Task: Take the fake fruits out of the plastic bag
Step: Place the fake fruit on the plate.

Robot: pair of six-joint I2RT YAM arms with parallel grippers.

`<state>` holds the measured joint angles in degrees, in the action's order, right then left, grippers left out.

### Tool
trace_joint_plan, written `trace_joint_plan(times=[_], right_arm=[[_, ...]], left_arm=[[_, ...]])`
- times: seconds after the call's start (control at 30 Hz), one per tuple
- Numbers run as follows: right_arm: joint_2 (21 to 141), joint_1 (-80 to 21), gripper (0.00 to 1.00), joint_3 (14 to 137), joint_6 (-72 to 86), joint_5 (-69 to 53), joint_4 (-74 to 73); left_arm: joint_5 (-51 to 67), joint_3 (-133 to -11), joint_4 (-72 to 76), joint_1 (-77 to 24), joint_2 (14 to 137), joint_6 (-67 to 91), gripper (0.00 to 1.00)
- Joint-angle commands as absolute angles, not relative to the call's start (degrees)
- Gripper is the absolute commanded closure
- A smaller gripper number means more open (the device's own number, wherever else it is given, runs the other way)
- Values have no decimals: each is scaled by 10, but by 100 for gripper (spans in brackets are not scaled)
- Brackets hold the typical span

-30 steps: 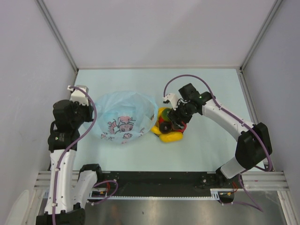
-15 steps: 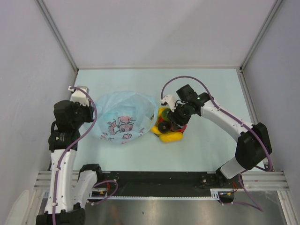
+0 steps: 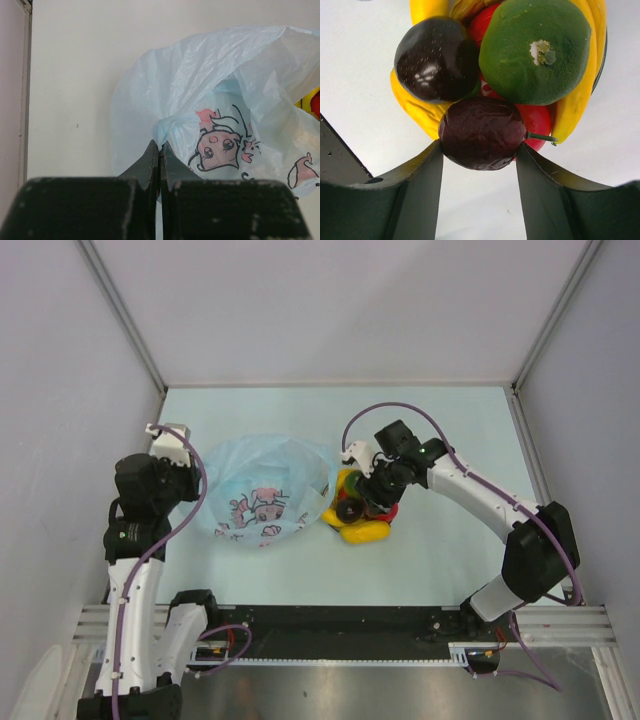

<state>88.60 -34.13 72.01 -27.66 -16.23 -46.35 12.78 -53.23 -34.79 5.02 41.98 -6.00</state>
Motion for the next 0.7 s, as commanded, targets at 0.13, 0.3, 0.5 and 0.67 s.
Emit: trace_joint_plan(times=[0.13, 0.3, 0.5, 0.67], right_arm=[[877, -345, 30, 720, -267, -143, -443], [875, -348, 0, 720, -269, -134, -446], [865, -351, 0, 721, -272, -132, -453], [836, -355, 0, 721, -290, -159, -478]], left_arm=[[141, -529, -330, 54, 413, -51, 100], [140, -528, -330, 54, 413, -53, 100], [141, -528, -329, 54, 414, -52, 100], [144, -529, -331, 54, 414, -55, 100]])
